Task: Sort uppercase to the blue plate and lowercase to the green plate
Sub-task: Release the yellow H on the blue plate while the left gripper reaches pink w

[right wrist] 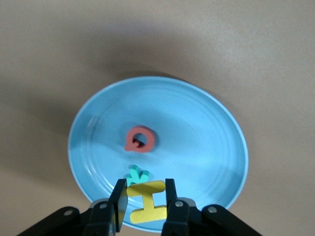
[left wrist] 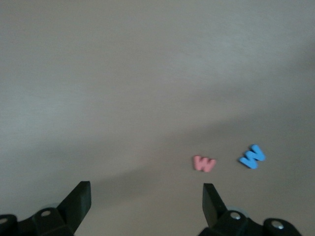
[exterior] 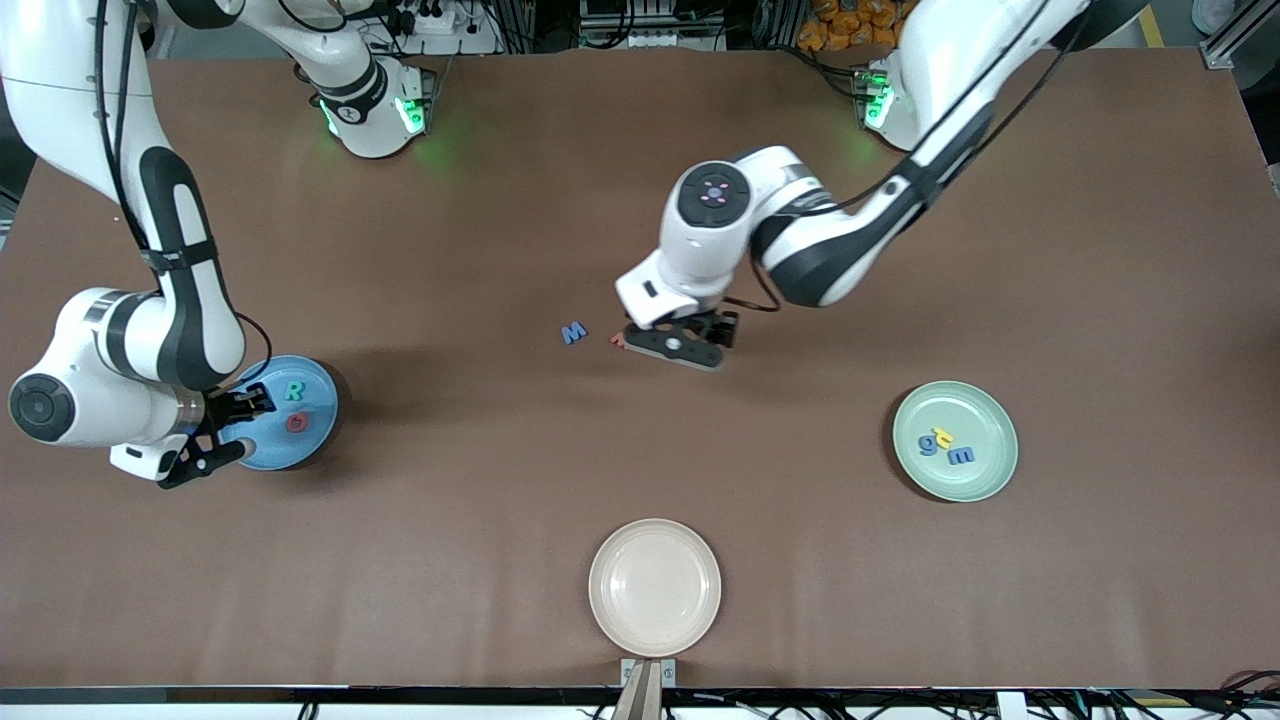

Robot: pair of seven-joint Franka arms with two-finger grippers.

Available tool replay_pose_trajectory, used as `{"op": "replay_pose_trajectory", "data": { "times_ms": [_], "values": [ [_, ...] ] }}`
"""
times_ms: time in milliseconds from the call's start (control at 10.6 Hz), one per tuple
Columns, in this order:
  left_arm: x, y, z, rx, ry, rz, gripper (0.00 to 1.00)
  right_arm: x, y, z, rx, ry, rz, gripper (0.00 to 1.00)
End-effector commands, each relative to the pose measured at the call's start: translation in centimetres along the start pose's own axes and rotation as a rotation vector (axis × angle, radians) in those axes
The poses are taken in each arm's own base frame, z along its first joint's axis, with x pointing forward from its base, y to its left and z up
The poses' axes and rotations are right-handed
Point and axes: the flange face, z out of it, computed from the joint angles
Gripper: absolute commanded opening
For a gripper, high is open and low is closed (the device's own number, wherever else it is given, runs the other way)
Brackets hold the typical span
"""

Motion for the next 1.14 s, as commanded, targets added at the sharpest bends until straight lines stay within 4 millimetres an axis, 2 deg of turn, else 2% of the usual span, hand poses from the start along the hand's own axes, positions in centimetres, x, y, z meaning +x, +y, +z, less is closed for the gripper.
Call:
{"op": "replay_pose_trajectory", "data": {
  "times_ms": [0, 379, 474, 663, 1042],
  "values": [
    [-0.5, 2.2, 3.2, -0.026, 0.018, 0.015, 1.0, -0.9, 0.5, -0.1, 0.004, 0.004, -0.032, 1.0],
    [-3.0, 6.0, 8.8, -0.026, 0.024, 0.113, 1.0, -0.2, -0.2, -0.3, -0.004, 0.008, -0.033, 1.0],
    [-3.2, 6.1, 9.8, -0.002, 0.024, 0.126, 1.0, 0.0, -0.3, -0.1, -0.007, 0.01, -0.036, 1.0],
    [-3.8, 7.0, 11.4, 0.036, 0.026, 0.154, 1.0, 0.1, -0.2, 0.1, -0.012, 0.014, -0.036, 1.0],
    [-3.6, 8.1, 13.2, 0.048, 0.025, 0.151, 1.0, 0.4, -0.3, 0.7, -0.011, 0.01, -0.038, 1.0]
  ]
}}
